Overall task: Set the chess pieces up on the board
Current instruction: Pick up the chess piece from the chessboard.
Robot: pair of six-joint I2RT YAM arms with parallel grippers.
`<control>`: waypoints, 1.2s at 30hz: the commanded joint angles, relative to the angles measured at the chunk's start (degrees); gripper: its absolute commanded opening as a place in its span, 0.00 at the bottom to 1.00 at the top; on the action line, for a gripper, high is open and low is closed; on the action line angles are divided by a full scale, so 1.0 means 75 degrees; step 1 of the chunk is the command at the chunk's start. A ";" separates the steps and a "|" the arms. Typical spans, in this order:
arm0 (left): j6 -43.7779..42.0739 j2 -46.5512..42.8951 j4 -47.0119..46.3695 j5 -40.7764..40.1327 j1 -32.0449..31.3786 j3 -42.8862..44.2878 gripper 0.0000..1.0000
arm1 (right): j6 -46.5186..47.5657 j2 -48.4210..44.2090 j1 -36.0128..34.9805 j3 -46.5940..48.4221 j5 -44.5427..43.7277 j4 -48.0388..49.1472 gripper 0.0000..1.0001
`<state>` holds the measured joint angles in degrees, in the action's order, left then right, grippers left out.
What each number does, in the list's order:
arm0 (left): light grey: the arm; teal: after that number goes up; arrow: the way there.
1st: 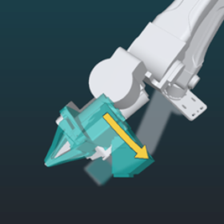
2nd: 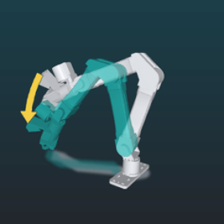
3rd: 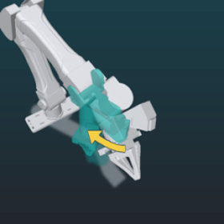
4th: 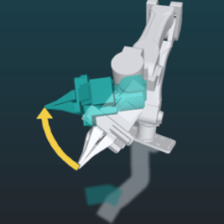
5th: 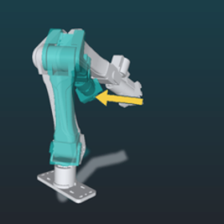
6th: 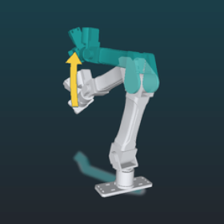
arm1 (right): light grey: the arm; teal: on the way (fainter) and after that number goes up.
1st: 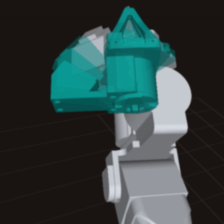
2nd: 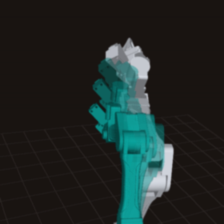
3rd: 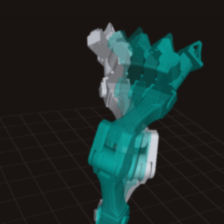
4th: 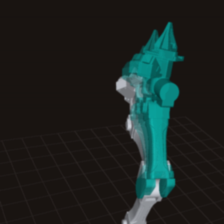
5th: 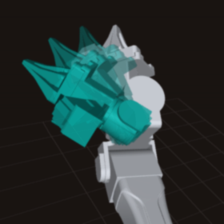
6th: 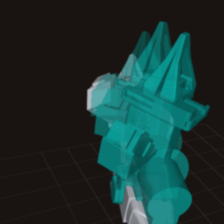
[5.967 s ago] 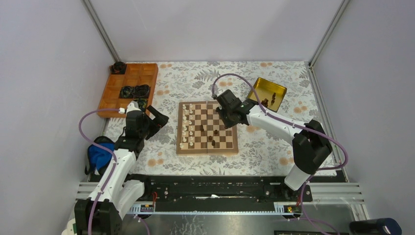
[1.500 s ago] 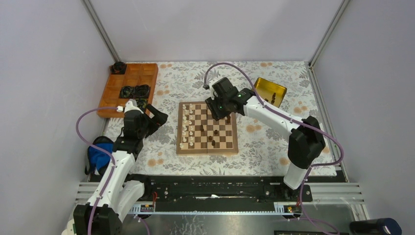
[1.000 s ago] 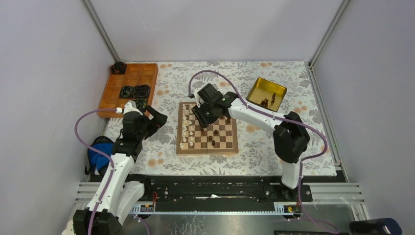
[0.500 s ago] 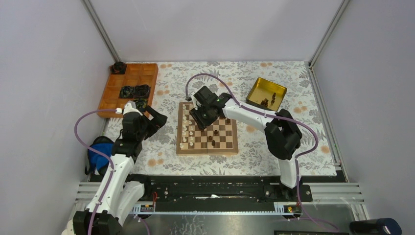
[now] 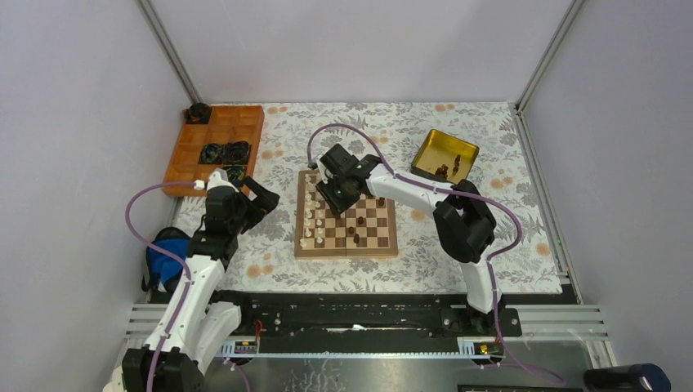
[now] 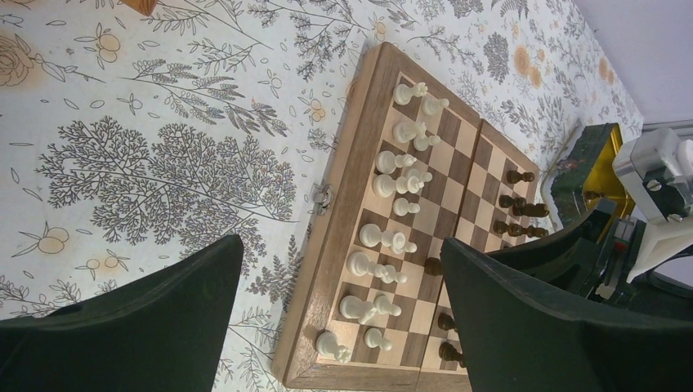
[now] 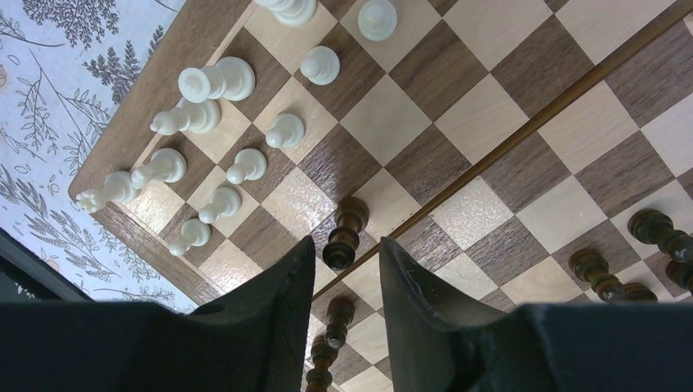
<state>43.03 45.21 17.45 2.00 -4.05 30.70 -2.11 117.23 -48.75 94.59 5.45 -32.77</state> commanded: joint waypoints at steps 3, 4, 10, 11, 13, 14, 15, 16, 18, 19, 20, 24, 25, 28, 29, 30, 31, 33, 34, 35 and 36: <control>-0.0194 0.0018 -0.0065 -0.0173 0.0048 0.0067 0.99 | 0.0163 0.0104 -0.0073 0.0451 -0.0112 -0.0140 0.37; -0.0194 0.0017 -0.0059 -0.0173 0.0048 0.0052 0.99 | 0.0174 0.0119 -0.0067 0.0463 -0.0126 -0.0149 0.36; -0.0194 -0.0032 -0.0059 -0.0185 0.0048 -0.0005 0.99 | 0.0209 0.0102 -0.0073 0.0447 -0.0255 -0.0194 0.21; -0.0188 -0.0029 -0.0056 -0.0185 0.0048 -0.0018 0.99 | 0.0211 0.0110 -0.0074 0.0444 -0.0258 -0.0211 0.19; -0.0182 -0.0040 -0.0065 -0.0179 0.0048 -0.0025 0.99 | 0.0202 0.0102 -0.0068 0.0433 -0.0261 -0.0257 0.15; -0.0173 -0.0049 -0.0065 -0.0174 0.0048 -0.0035 0.99 | 0.0199 0.0088 -0.0064 0.0413 -0.0259 -0.0260 0.13; -0.0165 -0.0061 -0.0065 -0.0173 0.0048 -0.0045 0.99 | 0.0193 0.0069 -0.0071 0.0390 -0.0253 -0.0262 0.11; -0.0159 -0.0072 -0.0051 -0.0163 0.0048 -0.0050 0.99 | 0.0188 0.0037 -0.0074 0.0366 -0.0258 -0.0252 0.09; -0.0148 -0.0090 -0.0050 -0.0161 0.0050 -0.0061 0.99 | 0.0187 -0.0032 -0.0072 0.0322 -0.0269 -0.0234 0.06; -0.0141 -0.0102 -0.0041 -0.0161 0.0049 -0.0062 0.99 | 0.0190 -0.0065 -0.0074 0.0309 -0.0286 -0.0225 0.06; -0.0136 -0.0105 -0.0033 -0.0161 0.0048 -0.0062 0.99 | 0.0188 -0.0103 -0.0074 0.0303 -0.0293 -0.0224 0.05; -0.0135 -0.0136 0.0005 -0.0183 0.0048 -0.0022 0.99 | 0.0168 -0.0299 -0.0063 0.0303 -0.0348 -0.0182 0.04; -0.0145 -0.0143 0.0021 -0.0195 0.0048 -0.0010 0.99 | 0.0156 -0.0353 -0.0065 0.0307 -0.0387 -0.0170 0.03; -0.0126 -0.0174 0.0043 -0.0208 0.0048 -0.0003 0.99 | 0.0164 -0.0526 -0.0069 0.0312 -0.0540 -0.0196 0.03; -0.0115 -0.0177 0.0041 -0.0198 0.0048 -0.0003 0.99 | 0.0164 -0.0596 -0.0072 0.0296 -0.0588 -0.0194 0.02; -0.0106 -0.0190 0.0043 -0.0197 0.0048 -0.0009 0.99 | 0.0166 -0.0657 -0.0072 0.0277 -0.0629 -0.0200 0.02; -0.0101 -0.0192 0.0051 -0.0196 0.0048 -0.0004 0.99 | 0.0158 -0.0773 -0.0068 0.0254 -0.0677 -0.0209 0.02; -0.0100 -0.0202 0.0069 -0.0202 0.0050 0.0006 0.99 | 0.0115 -0.0943 -0.0065 0.0185 -0.0768 -0.0224 0.02; -0.0100 -0.0207 0.0070 -0.0207 0.0049 0.0008 0.99 | 0.0082 -0.1043 -0.0071 0.0131 -0.0902 -0.0208 0.02; -0.0100 -0.0209 0.0072 -0.0214 0.0048 0.0011 0.99 | 0.0047 -0.1157 -0.0065 0.0067 -0.0978 -0.0217 0.02; -0.0100 -0.0221 0.0076 -0.0219 0.0048 0.0020 0.99 | 0.0004 -0.1253 -0.0066 0.0004 -0.1069 -0.0216 0.01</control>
<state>42.76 44.53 17.58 1.43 -4.05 30.68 -1.37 114.63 -48.80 95.33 0.97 -34.02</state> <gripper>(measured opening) 0.989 0.211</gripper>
